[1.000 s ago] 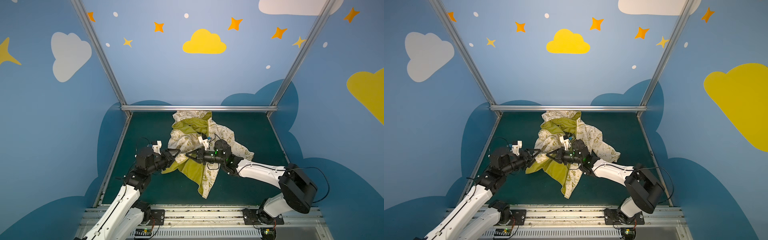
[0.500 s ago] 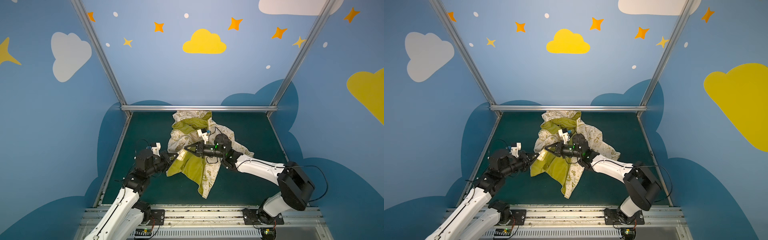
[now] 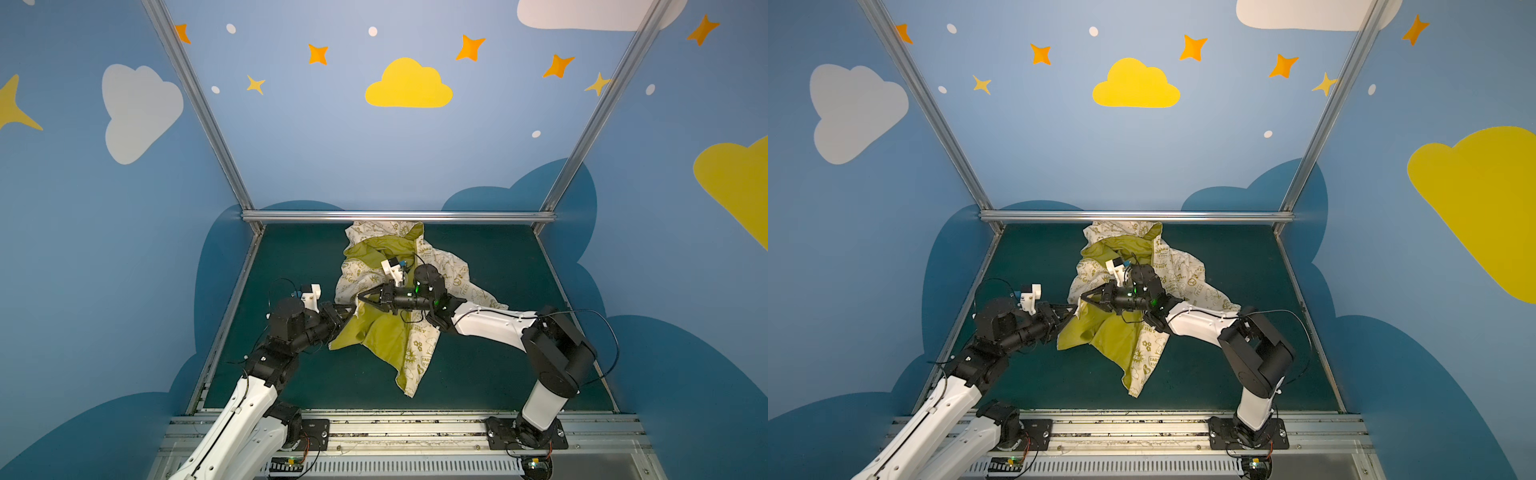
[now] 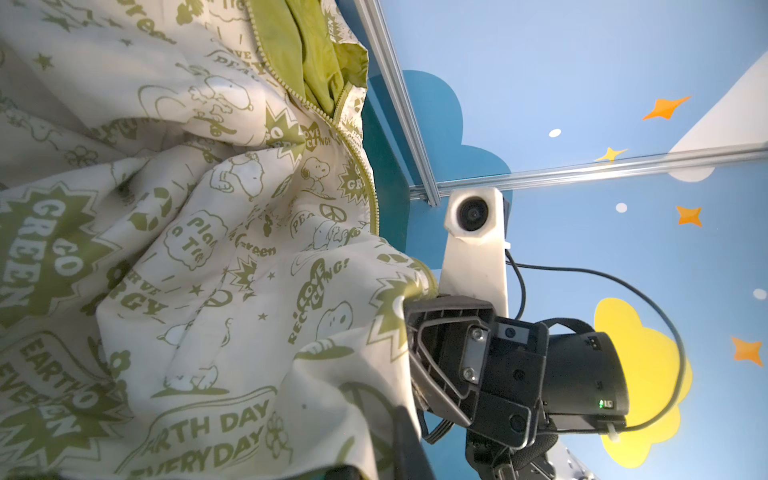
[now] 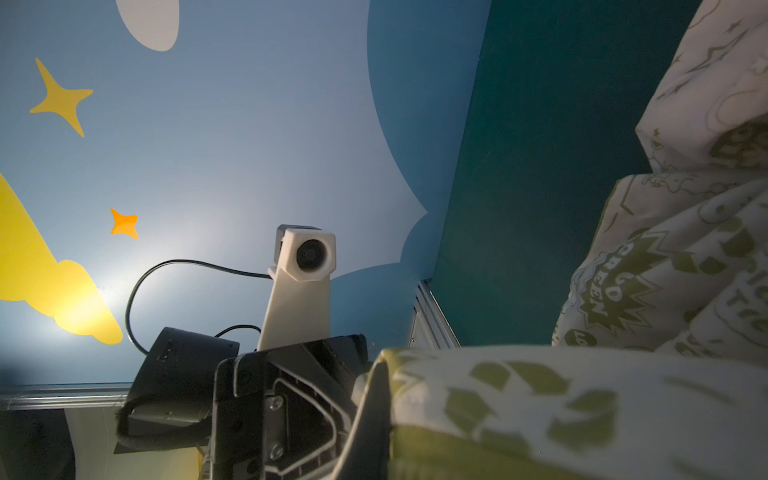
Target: Zip up the jacket
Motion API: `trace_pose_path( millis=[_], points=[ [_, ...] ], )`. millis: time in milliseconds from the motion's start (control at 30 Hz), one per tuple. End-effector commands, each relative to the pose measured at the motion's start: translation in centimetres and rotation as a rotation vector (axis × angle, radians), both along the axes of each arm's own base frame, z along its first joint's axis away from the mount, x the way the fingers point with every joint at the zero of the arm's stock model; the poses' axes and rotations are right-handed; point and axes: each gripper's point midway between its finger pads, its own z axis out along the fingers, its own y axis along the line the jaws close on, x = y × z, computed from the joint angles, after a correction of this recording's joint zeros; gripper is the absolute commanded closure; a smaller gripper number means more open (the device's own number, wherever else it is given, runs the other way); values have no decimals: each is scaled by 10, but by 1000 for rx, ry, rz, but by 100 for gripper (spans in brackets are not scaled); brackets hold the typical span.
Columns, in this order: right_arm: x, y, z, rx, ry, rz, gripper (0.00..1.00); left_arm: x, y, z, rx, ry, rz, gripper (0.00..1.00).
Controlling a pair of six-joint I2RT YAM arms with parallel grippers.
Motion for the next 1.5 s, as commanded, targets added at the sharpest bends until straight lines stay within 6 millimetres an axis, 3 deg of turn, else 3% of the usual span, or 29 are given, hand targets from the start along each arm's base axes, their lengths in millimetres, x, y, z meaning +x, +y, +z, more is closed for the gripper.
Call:
trace_pose_path(
  millis=[0, 300, 667, 767, 933, 1467],
  points=[
    [-5, 8, 3, 1, -12, 34, 100, -1, -1, 16, -9, -40, -7, 78],
    [-9, 13, -9, -31, 16, 58, 100, -1, -1, 17, -16, -46, -9, 66],
    [-11, 15, -5, -51, -2, 94, 100, -6, 1, 8, 6, -29, -11, 59],
    [-12, 13, -5, -69, -12, 108, 100, -6, 0, 6, 9, -25, -16, 60],
    [-13, 12, -5, -101, -19, 144, 100, -7, -1, 5, 19, -20, -27, 71],
    [-18, 5, 0, -206, -64, 249, 100, -13, -4, -2, 38, 1, -50, 71]
  ],
)
